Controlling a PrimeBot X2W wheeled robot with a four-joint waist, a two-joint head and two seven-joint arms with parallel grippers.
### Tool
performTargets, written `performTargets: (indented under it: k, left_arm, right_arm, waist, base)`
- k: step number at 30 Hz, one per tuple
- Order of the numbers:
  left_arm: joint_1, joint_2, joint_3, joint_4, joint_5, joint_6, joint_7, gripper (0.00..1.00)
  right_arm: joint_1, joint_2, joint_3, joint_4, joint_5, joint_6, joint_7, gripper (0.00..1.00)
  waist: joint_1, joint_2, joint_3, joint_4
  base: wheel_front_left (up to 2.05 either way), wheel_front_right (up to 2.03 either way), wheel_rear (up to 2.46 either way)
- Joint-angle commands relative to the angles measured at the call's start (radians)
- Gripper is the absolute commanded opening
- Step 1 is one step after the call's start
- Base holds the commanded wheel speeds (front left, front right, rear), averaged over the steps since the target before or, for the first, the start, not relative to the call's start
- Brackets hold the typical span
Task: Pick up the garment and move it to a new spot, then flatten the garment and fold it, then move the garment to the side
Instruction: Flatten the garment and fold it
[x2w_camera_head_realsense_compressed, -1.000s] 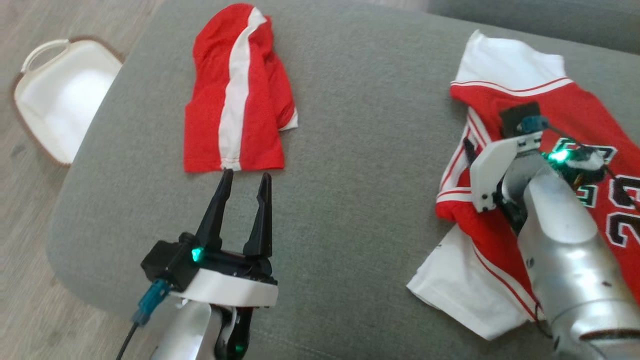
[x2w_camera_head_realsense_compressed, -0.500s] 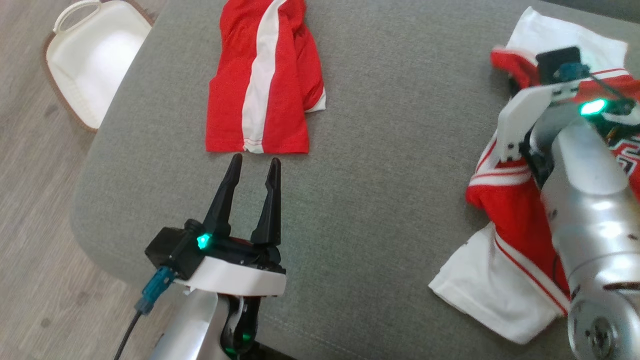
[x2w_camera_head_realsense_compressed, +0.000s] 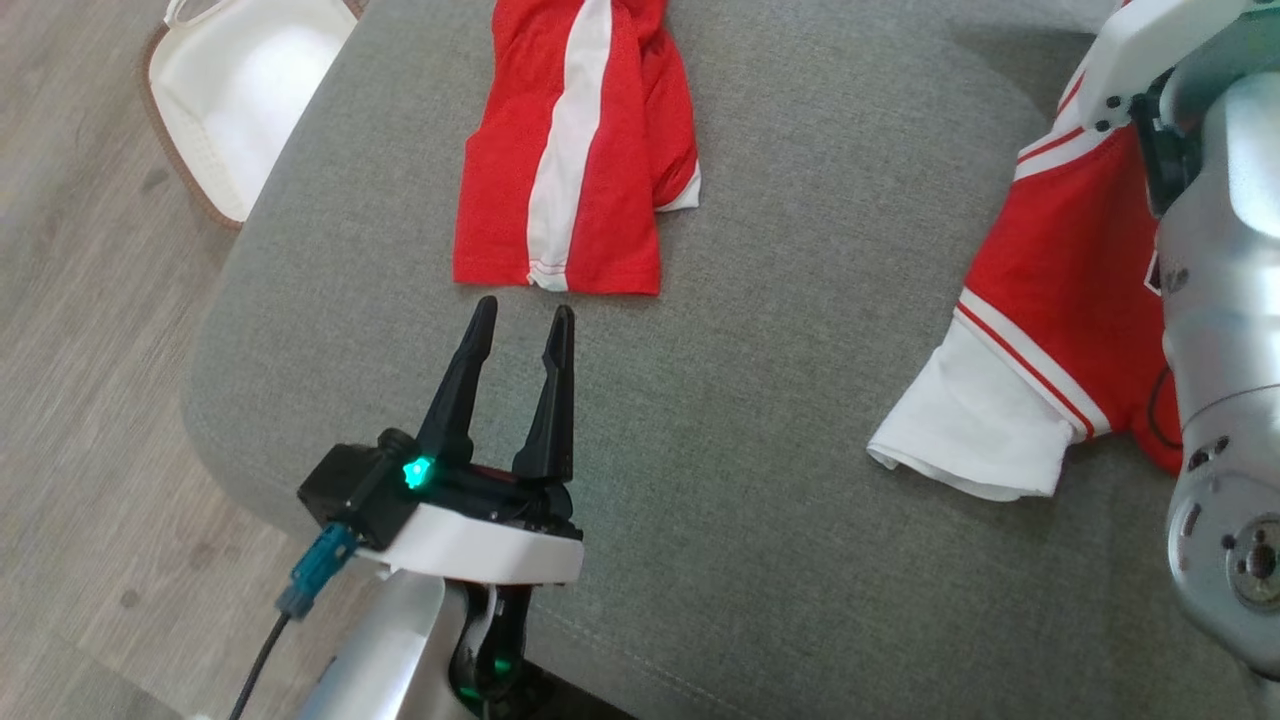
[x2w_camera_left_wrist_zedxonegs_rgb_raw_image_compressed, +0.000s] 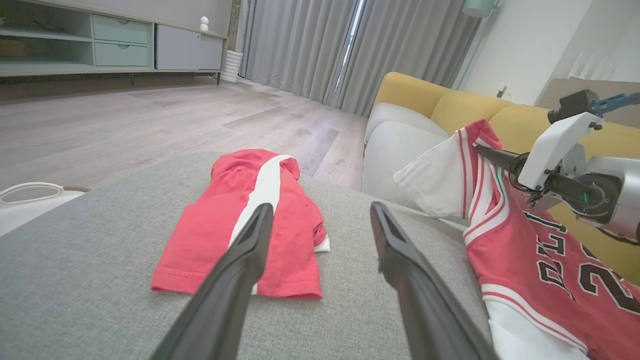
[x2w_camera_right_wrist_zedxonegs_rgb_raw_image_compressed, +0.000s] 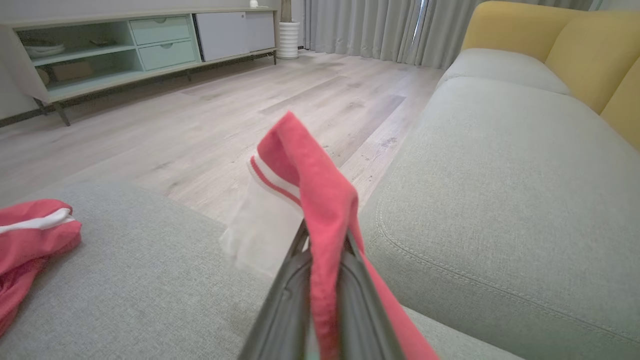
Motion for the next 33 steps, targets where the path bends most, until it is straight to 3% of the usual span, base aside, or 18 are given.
performTargets:
  k: [1, 10, 17, 19, 24, 33]
  left_arm:
    - [-0.034, 0.007, 0.024, -0.033, -0.010, 0.005, -0.005, 1.00]
    - [-0.022, 0.007, 0.068, -0.025, 0.024, 0.011, -0.005, 1.00]
    - [0.001, 0.007, 0.109, -0.016, 0.082, 0.006, -0.005, 1.00]
    - [0.010, 0.007, 0.114, -0.013, 0.106, 0.002, -0.005, 1.00]
    - [0.042, 0.007, 0.146, -0.011, 0.115, 0.005, -0.005, 1.00]
    - [0.094, 0.007, 0.194, -0.014, 0.149, 0.008, -0.005, 1.00]
  right_arm:
    - [-0.051, 0.028, 0.002, -0.015, -0.027, 0.007, -0.003, 1.00]
    - [0.001, 0.049, -0.010, 0.107, -0.060, 0.007, -0.075, 1.00]
    - [0.029, 0.054, 0.081, 0.205, 0.148, 0.007, -0.173, 1.00]
    - [0.046, 0.054, 0.173, 0.195, 0.264, 0.007, -0.175, 1.00]
    - [0.245, 0.054, 0.393, -0.067, 0.487, 0.007, -0.176, 1.00]
    - [0.633, 0.054, 0.368, -0.456, 0.539, 0.007, -0.176, 1.00]
  waist:
    - [0.0000, 0.0000, 0.001, 0.002]
    - [0.0000, 0.0000, -0.070, -0.070]
    - [0.0000, 0.0000, -0.162, -0.169]
    - [0.0000, 0.0000, -0.186, -0.206]
    - [0.0000, 0.0000, -0.244, -0.310]
    - [0.0000, 0.0000, -0.302, -0.445]
  base:
    - [0.00, 0.00, 0.00]
    - [0.00, 0.00, 0.00]
    - [0.00, 0.00, 0.00]
    - [0.00, 0.00, 0.00]
    - [0.00, 0.00, 0.00]
    - [0.00, 0.00, 0.00]
